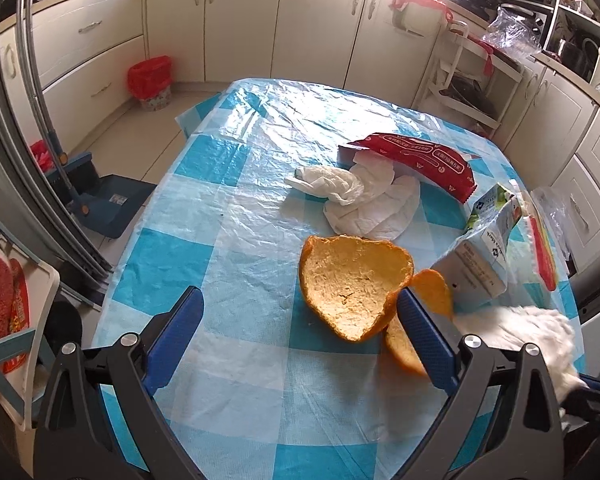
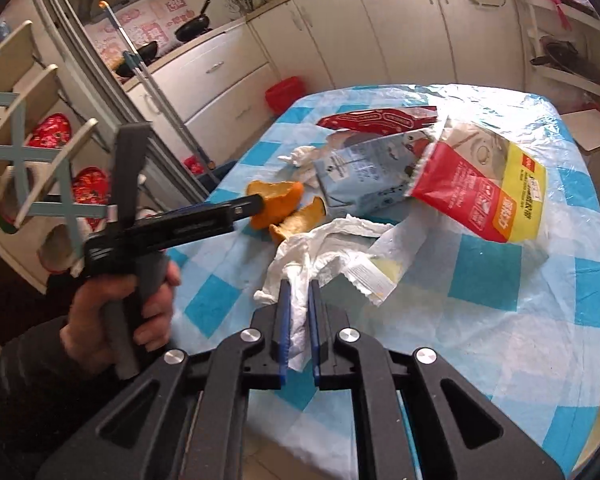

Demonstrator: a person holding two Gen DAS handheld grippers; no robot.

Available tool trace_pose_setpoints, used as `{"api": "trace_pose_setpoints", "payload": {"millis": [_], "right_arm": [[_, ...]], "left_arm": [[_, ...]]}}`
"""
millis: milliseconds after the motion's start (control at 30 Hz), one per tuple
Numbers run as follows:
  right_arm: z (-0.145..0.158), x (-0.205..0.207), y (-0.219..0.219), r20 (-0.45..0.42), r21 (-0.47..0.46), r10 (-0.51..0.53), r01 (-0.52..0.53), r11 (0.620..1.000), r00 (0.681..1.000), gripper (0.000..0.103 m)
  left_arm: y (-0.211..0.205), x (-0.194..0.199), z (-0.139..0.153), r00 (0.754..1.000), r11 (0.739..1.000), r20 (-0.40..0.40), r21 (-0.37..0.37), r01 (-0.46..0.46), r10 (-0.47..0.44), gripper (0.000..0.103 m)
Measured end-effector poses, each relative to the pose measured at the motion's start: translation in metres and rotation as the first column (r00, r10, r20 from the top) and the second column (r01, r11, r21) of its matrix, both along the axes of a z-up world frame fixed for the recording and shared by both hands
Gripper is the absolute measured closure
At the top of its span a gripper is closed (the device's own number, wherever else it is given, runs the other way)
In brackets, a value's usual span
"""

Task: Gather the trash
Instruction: 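Lift the tissue with the right tool while the left tool grasps an orange peel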

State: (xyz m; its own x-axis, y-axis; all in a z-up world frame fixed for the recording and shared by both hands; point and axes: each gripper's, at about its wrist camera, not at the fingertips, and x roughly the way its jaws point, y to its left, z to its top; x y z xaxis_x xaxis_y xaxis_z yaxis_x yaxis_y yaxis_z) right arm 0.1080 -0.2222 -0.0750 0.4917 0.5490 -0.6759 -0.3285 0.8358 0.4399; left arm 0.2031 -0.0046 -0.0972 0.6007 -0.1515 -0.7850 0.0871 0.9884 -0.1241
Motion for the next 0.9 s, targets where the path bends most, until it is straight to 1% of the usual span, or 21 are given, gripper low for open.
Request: {"api": "trace_pose_setpoints", "payload": {"millis": [67, 100, 167, 233, 267, 333, 367, 433, 467, 500, 567, 600, 667, 700, 733, 767, 800, 833, 900], "right_arm": [[0.008, -0.012, -0.010, 0.011, 0.072, 0.050, -0.051, 0.996, 0.999, 0.094], [0.012, -0.018, -0.016, 0.021, 0.103, 0.067, -0.069, 0.992, 0.998, 0.094], [0.017, -0.026, -0.021, 0.017, 0.149, 0.111, -0.112, 0.982, 0.994, 0.094], [0.017, -0.033, -0.027, 0.000, 0.165, 0.143, -0.141, 0.976, 0.990, 0.094], [0.017, -0.035, -0.028, -0.007, 0.161, 0.150, -0.147, 0.976, 0.989, 0.094], [0.013, -0.037, -0.029, -0.040, 0.130, 0.157, -0.150, 0.980, 0.987, 0.094], [0.011, -0.039, -0.029, -0.059, 0.105, 0.147, -0.141, 0.984, 0.987, 0.094], [0.004, -0.037, -0.033, -0.099, 0.052, 0.106, -0.101, 0.994, 0.989, 0.093], [0.001, -0.037, -0.035, -0.114, 0.023, 0.083, -0.081, 0.996, 0.990, 0.092], [-0.002, -0.035, -0.038, -0.125, -0.008, 0.058, -0.060, 0.998, 0.990, 0.091], [-0.008, -0.031, -0.038, -0.137, -0.060, 0.018, -0.027, 0.998, 0.990, 0.090], [-0.009, -0.029, -0.039, -0.134, -0.088, -0.006, -0.006, 0.996, 0.991, 0.088], [-0.013, -0.026, -0.044, -0.128, -0.133, -0.046, 0.029, 0.991, 0.991, 0.077], [-0.014, -0.025, -0.045, -0.120, -0.152, -0.071, 0.052, 0.987, 0.990, 0.067], [-0.015, -0.025, -0.047, -0.117, -0.161, -0.085, 0.065, 0.985, 0.990, 0.060], [-0.016, -0.025, -0.048, -0.111, -0.161, -0.093, 0.074, 0.984, 0.989, 0.057], [-0.015, -0.024, -0.049, -0.102, -0.159, -0.103, 0.086, 0.983, 0.989, 0.051], [-0.014, -0.024, -0.050, -0.091, -0.147, -0.112, 0.098, 0.984, 0.990, 0.047], [-0.013, -0.023, -0.049, -0.071, -0.115, -0.118, 0.110, 0.987, 0.990, 0.043]], "left_arm": [[-0.002, 0.006, -0.002, 1.000, 1.000, -0.002, -0.001, 0.005, -0.005, 0.012], [-0.002, 0.008, -0.002, 1.000, 1.000, -0.002, -0.005, 0.007, -0.007, 0.014], [-0.003, 0.015, -0.002, 1.000, 1.000, -0.004, -0.006, 0.014, -0.014, 0.021], [-0.005, 0.019, -0.002, 1.000, 1.000, -0.007, 0.000, 0.020, -0.020, 0.031], [-0.007, 0.022, -0.003, 1.000, 1.000, -0.011, 0.008, 0.027, -0.027, 0.035], [-0.011, 0.026, -0.006, 0.998, 0.999, -0.025, 0.013, 0.051, -0.050, 0.049], [-0.013, 0.026, -0.007, 0.998, 0.998, -0.031, 0.013, 0.061, -0.061, 0.054], [-0.017, 0.025, -0.011, 0.996, 0.996, -0.042, 0.022, 0.085, -0.085, 0.073], [-0.018, 0.022, -0.011, 0.995, 0.995, -0.032, 0.031, 0.090, -0.089, 0.077], [-0.018, 0.021, -0.012, 0.995, 0.995, -0.030, 0.024, 0.097, -0.096, 0.084], [-0.015, 0.017, -0.010, 0.995, 0.995, -0.024, 0.002, 0.095, -0.095, 0.088], [-0.013, 0.015, -0.009, 0.996, 0.996, -0.017, -0.003, 0.092, -0.092, 0.090], [-0.009, 0.009, -0.006, 0.997, 0.997, -0.003, -0.008, 0.079, -0.079, 0.093], [-0.006, 0.007, -0.005, 0.997, 0.997, 0.002, -0.015, 0.072, -0.072, 0.094], [-0.003, 0.003, -0.003, 0.998, 0.998, 0.006, -0.025, 0.064, -0.064, 0.095], [0.001, 0.000, -0.002, 0.998, 0.998, 0.010, -0.031, 0.056, -0.055, 0.095], [0.005, -0.003, -0.001, 0.999, 0.998, 0.012, -0.036, 0.050, -0.050, 0.095], [0.009, -0.006, -0.001, 0.999, 0.998, 0.012, -0.042, 0.047, -0.047, 0.095], [0.016, -0.012, 0.000, 0.999, 0.998, 0.013, -0.044, 0.041, -0.040, 0.095]]}}
